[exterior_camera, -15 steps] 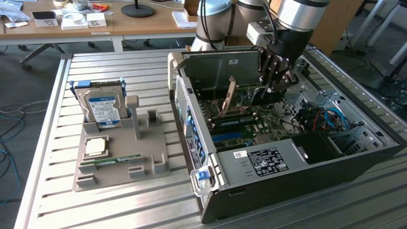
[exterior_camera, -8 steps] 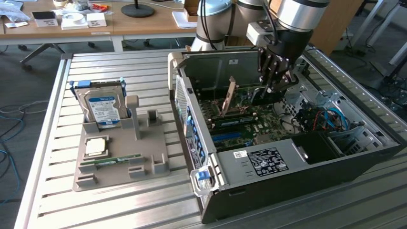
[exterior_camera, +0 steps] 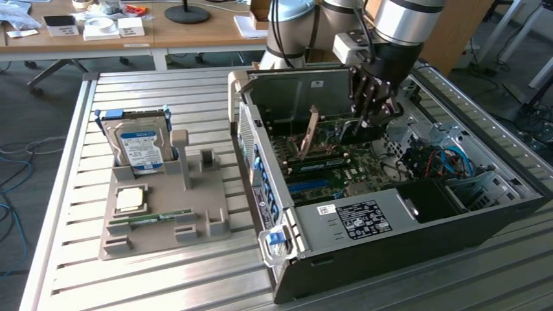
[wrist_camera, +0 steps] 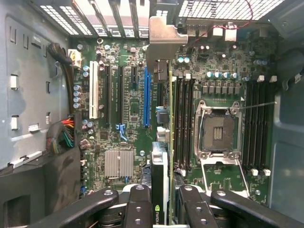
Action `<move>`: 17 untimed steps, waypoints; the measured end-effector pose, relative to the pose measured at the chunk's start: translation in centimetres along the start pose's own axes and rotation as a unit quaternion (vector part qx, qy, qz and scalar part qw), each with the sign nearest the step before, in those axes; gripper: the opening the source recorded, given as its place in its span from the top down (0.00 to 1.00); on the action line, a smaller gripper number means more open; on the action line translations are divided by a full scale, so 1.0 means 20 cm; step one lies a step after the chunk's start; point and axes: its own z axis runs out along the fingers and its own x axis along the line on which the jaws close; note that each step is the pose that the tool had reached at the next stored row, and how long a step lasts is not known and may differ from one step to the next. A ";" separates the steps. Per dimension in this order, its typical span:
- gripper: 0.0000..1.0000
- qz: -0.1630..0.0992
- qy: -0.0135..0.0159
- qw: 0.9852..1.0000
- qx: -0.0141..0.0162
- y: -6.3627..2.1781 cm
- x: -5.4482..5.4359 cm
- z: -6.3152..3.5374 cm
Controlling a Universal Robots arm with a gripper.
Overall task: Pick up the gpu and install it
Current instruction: 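Insert the gpu into the slot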
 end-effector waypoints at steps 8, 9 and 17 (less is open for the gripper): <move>0.73 -0.001 0.000 1.000 0.007 0.034 0.00 0.026; 0.73 -0.001 0.000 1.000 0.007 0.041 0.00 0.027; 0.73 -0.002 0.000 1.000 0.007 0.074 0.01 0.068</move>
